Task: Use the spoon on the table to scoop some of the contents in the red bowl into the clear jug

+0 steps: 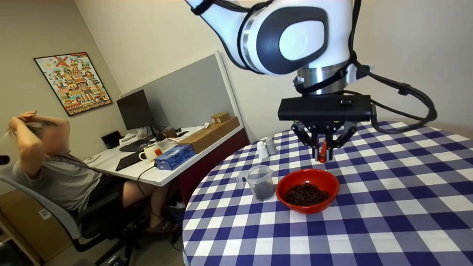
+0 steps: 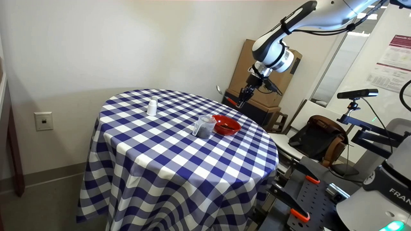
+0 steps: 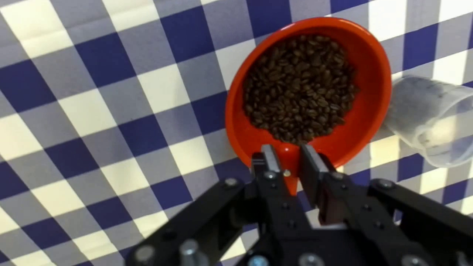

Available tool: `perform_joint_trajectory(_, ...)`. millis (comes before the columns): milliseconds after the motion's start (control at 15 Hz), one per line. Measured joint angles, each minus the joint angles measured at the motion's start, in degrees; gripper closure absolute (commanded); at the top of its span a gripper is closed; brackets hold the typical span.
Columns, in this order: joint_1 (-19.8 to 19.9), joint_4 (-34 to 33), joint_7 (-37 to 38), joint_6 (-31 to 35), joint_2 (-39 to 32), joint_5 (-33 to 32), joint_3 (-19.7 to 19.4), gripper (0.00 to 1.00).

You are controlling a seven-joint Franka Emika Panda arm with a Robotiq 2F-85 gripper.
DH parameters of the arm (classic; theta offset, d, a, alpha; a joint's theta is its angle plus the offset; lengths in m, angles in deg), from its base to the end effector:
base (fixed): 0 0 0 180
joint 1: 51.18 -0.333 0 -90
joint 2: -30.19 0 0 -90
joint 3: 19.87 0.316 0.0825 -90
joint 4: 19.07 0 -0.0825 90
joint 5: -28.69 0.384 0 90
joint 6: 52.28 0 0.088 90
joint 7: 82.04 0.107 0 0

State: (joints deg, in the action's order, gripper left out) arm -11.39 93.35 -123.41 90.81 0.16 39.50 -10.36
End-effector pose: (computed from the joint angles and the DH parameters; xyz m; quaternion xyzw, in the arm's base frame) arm 0.5322 -0.3159 0.2091 -0.9951 -0.0102 -0.0628 0.0759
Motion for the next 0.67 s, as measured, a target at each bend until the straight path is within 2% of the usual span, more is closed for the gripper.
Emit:
perform_joint_trajectory(333, -4.62, -0.84, -6.22, -13.73, 5.04, -0.65, -2.37, 0.92)
perform_joint_trajectory(533, -9.49, -0.86, -8.57, -19.45, 7.16, -4.51, -6.15, 0.93)
perform_joint_trajectory(667, -12.89, -0.86, -9.43, -20.90, 8.05, -8.51, -8.84, 0.93)
